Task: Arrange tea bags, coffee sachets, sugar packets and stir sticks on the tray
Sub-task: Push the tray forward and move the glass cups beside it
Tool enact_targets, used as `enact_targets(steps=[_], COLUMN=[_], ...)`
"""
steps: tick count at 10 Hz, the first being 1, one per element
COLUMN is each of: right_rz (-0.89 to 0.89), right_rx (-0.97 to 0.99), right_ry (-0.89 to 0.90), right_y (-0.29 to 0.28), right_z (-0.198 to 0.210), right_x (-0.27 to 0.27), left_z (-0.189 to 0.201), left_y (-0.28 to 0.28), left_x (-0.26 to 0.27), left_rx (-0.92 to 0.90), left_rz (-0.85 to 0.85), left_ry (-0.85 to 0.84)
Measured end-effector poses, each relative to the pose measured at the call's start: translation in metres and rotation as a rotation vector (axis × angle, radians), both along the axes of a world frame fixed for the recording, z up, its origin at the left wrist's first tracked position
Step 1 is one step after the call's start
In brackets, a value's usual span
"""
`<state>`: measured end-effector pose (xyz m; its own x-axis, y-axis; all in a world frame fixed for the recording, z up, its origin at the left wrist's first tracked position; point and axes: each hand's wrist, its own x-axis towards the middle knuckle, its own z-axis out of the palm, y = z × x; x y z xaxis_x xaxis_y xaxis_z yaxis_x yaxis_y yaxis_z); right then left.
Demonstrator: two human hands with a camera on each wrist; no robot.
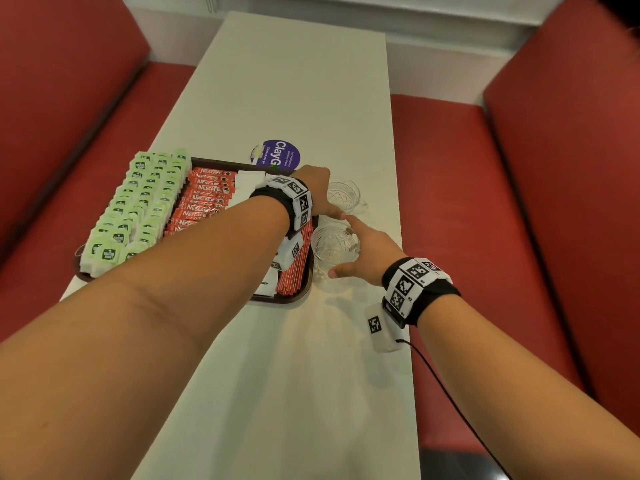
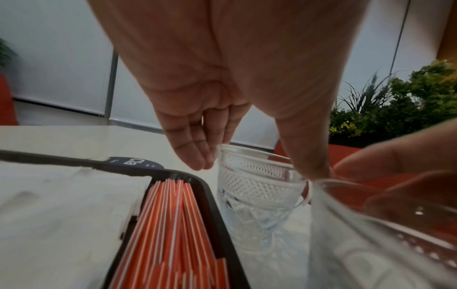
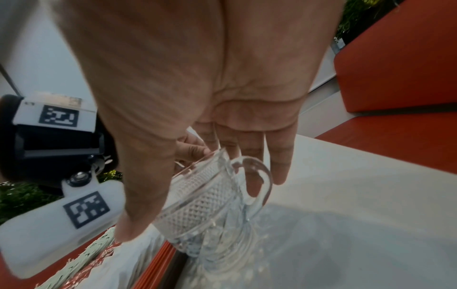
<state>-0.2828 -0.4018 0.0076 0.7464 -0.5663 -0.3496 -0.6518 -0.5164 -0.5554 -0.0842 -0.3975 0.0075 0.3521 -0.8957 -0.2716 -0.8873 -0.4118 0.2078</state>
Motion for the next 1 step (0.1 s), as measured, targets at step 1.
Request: enact_targets(steps=[1], right_rz=[-0.023], right_rx=[-0.012], right_ry=[-0.034], right_y=[0.0006], right_z=[0.0165], right_x=[-0.0011], left_z=[0.0039], left_y=[0.0128], left_x=[0.0013], left_rx=[-0.054], left_rz=[0.053], left_ry=[0.024])
